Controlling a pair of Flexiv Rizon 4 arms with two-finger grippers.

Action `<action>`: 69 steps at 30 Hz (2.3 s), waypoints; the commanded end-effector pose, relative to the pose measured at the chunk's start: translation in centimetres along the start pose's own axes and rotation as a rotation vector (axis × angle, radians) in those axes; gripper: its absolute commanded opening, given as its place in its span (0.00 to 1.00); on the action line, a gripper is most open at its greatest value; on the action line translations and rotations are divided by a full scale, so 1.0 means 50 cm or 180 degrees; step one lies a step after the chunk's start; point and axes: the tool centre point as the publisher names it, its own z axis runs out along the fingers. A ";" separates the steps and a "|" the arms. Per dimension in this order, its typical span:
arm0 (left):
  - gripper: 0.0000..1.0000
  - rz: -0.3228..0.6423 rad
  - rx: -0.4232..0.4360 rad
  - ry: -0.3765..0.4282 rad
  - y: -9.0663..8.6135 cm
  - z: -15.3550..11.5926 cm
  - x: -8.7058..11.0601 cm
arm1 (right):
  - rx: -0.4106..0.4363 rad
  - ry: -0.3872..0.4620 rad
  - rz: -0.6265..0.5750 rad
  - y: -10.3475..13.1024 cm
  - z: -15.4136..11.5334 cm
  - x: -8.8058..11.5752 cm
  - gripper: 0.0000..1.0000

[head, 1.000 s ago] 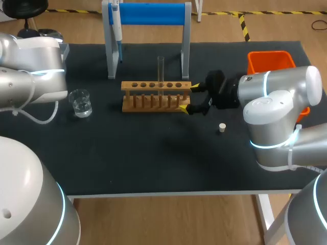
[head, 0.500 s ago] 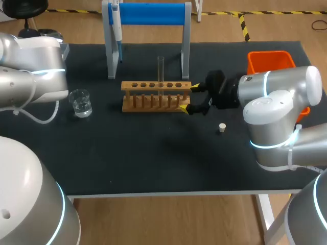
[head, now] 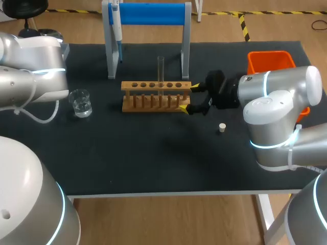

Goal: Invert the test tube, pick up the pipette, mount the tip to pipette, aspirate from beaker and dispense into the tube, eject the tip, return the pipette, and cap with the stopper.

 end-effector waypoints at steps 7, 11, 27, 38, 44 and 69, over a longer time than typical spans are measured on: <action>0.00 -0.0027 0.0070 -0.0068 -0.004 -0.014 -0.005 | 0.0000 0.0007 0.0001 0.000 -0.002 -0.001 1.00; 0.00 -0.0004 0.0108 -0.0093 -0.013 -0.025 -0.003 | 0.0000 0.0007 0.0001 0.000 -0.002 -0.001 1.00; 0.00 0.0074 0.0276 -0.0213 -0.054 -0.073 0.007 | 0.0000 0.0007 0.0001 0.000 -0.002 -0.001 1.00; 0.00 0.0130 0.0528 -0.0324 -0.100 -0.131 0.020 | 0.0000 0.0007 0.0001 0.000 -0.002 -0.001 1.00; 0.00 0.0579 0.0729 0.0156 -0.125 -0.226 0.090 | 0.0000 0.0007 0.0001 0.000 -0.002 -0.001 1.00; 0.00 0.1679 0.0701 0.1676 -0.098 -0.399 0.242 | 0.0000 0.0007 0.0001 0.000 -0.002 -0.001 1.00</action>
